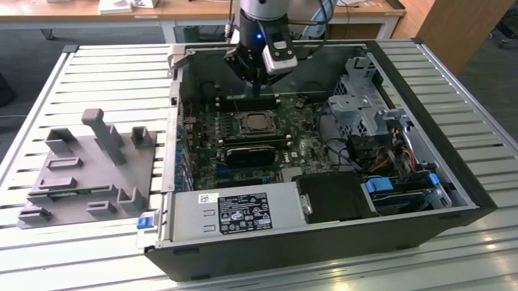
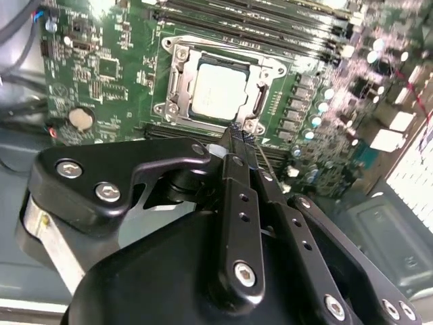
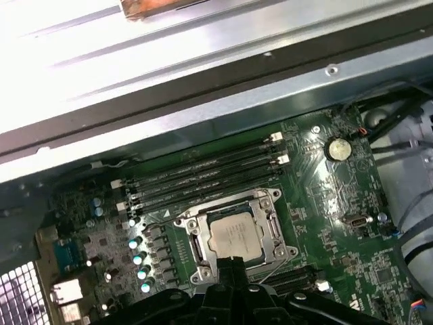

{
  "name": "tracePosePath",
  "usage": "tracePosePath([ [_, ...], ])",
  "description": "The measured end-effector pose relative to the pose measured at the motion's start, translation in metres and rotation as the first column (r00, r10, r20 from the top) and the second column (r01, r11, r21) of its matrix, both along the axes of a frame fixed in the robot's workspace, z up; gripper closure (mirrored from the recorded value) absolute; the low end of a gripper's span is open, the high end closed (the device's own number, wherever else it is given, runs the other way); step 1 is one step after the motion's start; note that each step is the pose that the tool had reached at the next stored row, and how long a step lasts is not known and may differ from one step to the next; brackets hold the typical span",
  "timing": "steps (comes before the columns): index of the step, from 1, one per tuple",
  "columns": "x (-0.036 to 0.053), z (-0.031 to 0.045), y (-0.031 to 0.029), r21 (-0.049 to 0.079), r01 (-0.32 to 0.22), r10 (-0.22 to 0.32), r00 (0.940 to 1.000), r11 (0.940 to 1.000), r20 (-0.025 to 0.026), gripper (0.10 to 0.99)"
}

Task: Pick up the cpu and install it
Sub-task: 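Install the first cpu locking lever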

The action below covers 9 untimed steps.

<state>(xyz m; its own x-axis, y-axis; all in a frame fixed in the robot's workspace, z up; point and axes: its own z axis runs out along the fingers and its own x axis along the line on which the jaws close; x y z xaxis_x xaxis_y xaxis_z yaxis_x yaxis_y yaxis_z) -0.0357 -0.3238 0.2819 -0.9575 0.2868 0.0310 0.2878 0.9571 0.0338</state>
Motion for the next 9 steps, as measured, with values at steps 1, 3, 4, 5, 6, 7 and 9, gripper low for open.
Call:
tracePosePath([
  [1, 0.0000, -0.0002, 0.0000, 0.000, -0.018, 0.018, 0.9998, 0.9998, 0.0000, 0.980],
  [3, 0.0000, -0.0004, 0.0000, 0.000, -0.054, 0.054, 0.9985, 0.9985, 0.0000, 0.980],
  [4, 0.0000, -0.0006, 0.0000, 0.000, -0.072, 0.072, 0.9974, 0.9974, 0.0000, 0.980],
  [5, 0.0000, -0.0008, 0.0000, 0.000, -0.090, 0.090, 0.9959, 0.9959, 0.0001, 0.980],
  [6, 0.0000, -0.0009, 0.0000, 0.000, -0.108, 0.108, 0.9942, 0.9942, 0.0000, 0.980],
  [7, 0.0000, -0.0011, 0.0000, 0.000, -0.126, 0.126, 0.9921, 0.9921, 0.0000, 0.980],
  [9, 0.0000, -0.0014, 0.0000, 0.000, -0.163, 0.163, 0.9867, 0.9867, 0.0000, 0.980],
])
